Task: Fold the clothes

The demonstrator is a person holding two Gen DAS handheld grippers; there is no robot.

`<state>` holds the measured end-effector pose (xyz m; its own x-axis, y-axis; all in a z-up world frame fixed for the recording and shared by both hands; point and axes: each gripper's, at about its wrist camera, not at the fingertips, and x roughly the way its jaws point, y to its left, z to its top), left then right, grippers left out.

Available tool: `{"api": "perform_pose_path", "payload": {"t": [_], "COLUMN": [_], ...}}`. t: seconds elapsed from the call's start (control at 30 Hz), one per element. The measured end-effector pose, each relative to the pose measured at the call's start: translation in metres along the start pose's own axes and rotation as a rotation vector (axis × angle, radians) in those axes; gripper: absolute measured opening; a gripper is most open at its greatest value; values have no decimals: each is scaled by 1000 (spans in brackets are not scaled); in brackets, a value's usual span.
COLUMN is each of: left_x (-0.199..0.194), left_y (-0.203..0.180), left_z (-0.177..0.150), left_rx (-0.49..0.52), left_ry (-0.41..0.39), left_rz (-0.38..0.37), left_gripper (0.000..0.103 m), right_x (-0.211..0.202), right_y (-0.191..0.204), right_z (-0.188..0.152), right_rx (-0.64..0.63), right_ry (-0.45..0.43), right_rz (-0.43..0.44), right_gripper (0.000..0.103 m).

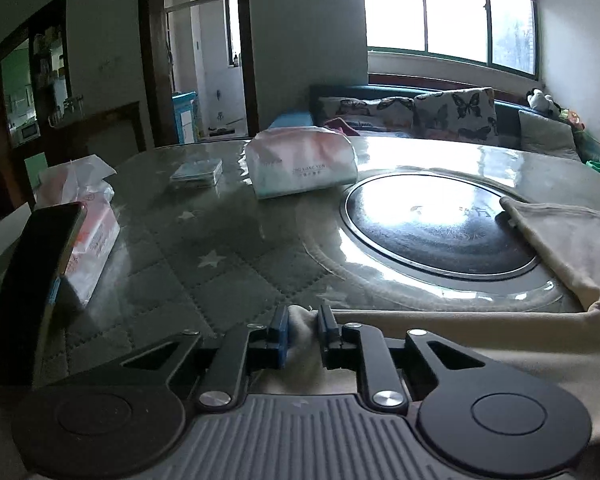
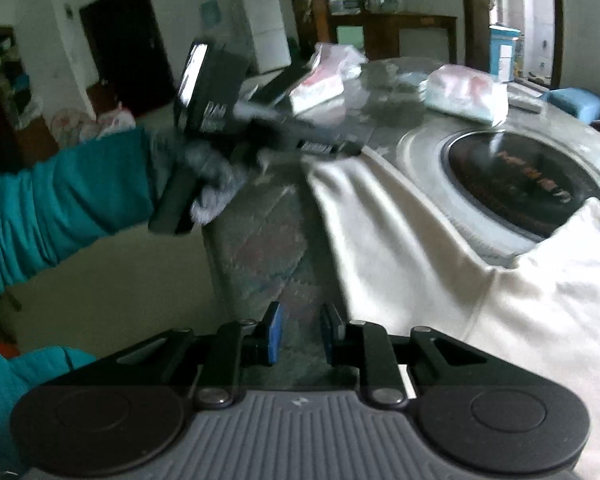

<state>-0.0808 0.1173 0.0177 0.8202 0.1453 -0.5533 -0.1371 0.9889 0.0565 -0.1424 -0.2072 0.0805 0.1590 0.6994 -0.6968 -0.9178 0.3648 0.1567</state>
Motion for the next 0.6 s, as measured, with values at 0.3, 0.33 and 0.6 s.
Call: {"api": "perform_pose_path", "payload": {"t": [0.3, 0.33, 0.6], "left_x": [2, 1, -23], "left_y": [-1, -1, -14], "left_z": [5, 6, 27], "left_rx": [15, 12, -30], "left_ry": [6, 7, -62], "left_rz": [22, 25, -13], "left_gripper": [25, 25, 27], "right_x": [-3, -8, -80], "right_y": [-8, -6, -15], "right_z": [-8, -9, -33], "right_rx": [27, 22, 113], "right_ry": [34, 26, -87], "right_rz": [-57, -58, -252], "right_gripper": [28, 29, 37]}}
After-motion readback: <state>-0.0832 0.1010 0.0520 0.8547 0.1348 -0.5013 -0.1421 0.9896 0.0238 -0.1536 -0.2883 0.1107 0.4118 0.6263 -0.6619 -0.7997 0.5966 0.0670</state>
